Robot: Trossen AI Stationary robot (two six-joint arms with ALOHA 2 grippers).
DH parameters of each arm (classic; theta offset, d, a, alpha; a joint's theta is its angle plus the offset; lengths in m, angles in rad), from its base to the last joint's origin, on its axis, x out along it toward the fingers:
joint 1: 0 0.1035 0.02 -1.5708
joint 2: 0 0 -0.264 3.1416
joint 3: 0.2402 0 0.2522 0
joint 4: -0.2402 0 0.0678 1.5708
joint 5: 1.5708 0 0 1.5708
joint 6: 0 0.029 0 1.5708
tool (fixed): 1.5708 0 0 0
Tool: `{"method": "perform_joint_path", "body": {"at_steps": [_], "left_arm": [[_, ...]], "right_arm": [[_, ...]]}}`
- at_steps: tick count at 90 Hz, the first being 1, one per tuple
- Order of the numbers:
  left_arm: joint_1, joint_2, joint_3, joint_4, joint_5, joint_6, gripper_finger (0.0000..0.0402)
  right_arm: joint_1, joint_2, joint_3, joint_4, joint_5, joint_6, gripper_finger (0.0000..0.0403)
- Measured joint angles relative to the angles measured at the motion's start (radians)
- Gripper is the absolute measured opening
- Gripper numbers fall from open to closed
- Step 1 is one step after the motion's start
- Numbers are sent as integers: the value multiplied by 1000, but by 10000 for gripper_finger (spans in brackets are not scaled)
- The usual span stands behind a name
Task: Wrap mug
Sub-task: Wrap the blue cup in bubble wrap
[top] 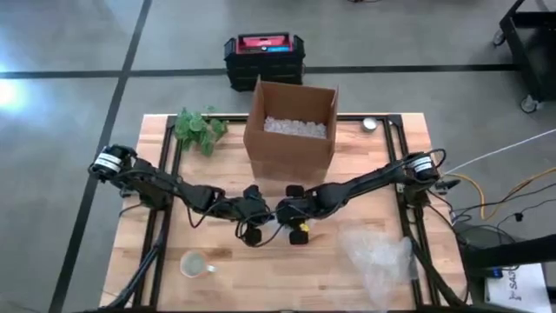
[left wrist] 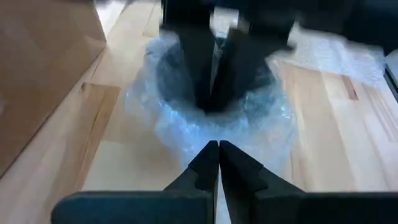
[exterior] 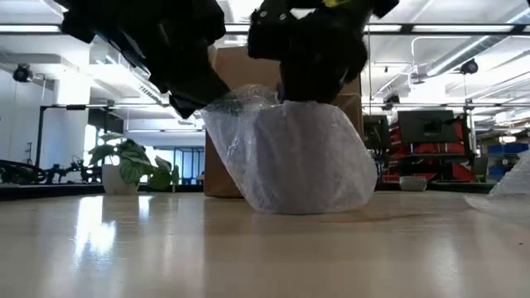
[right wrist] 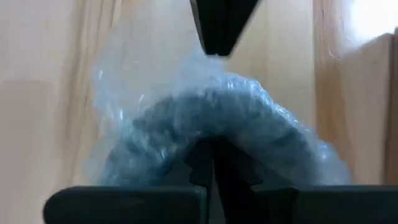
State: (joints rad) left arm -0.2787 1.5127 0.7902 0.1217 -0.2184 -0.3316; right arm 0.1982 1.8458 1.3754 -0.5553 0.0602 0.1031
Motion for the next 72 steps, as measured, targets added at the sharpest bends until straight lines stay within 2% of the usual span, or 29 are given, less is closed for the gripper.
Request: {"method": "perform_joint_path", "body": {"at_steps": [13, 25, 36, 72], "left_arm": [[0, 0, 0, 0, 0, 0, 0], [0, 0, 0, 1, 0, 1, 0], [0, 0, 0, 2, 0, 1, 0], [0, 0, 0, 8, 0, 1, 0]], "right_arm": [[-2, -109, 2, -56, 3, -8, 2], [-3, -131, 2, 25, 11, -8, 2], [-3, -79, 4, 101, 10, -10, 2], [-5, 125, 12, 99, -1, -9, 2]]}}
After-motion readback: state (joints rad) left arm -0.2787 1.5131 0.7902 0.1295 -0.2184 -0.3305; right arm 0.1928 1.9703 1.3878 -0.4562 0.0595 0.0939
